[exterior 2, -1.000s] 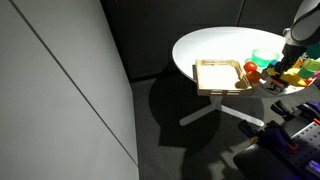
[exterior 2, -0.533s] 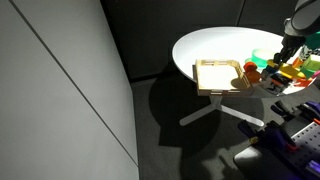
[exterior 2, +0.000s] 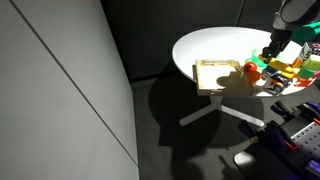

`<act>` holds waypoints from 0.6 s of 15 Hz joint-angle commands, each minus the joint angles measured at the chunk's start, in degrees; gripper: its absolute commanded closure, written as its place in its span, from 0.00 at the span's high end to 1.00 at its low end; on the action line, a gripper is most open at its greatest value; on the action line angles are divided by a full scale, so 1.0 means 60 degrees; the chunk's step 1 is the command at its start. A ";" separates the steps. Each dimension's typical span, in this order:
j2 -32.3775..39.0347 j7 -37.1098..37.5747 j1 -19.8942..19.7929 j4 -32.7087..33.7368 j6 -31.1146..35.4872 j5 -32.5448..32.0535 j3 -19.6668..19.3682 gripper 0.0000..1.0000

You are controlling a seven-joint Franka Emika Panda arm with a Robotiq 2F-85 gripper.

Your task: Put the banana onto the tray

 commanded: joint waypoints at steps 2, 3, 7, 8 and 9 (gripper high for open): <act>0.0269 0.0891 0.0363 0.0739 -0.0623 -0.0033 0.0341 0.16; 0.0360 0.1006 0.0440 0.0861 -0.0686 -0.0037 0.0405 0.16; 0.0839 0.1333 0.0758 0.1291 -0.0771 -0.0071 0.0629 0.16; 0.0981 0.1420 0.0849 0.1393 -0.0777 -0.0098 0.0676 0.16; 0.1147 0.1525 0.0950 0.1496 -0.0775 -0.0133 0.0723 0.16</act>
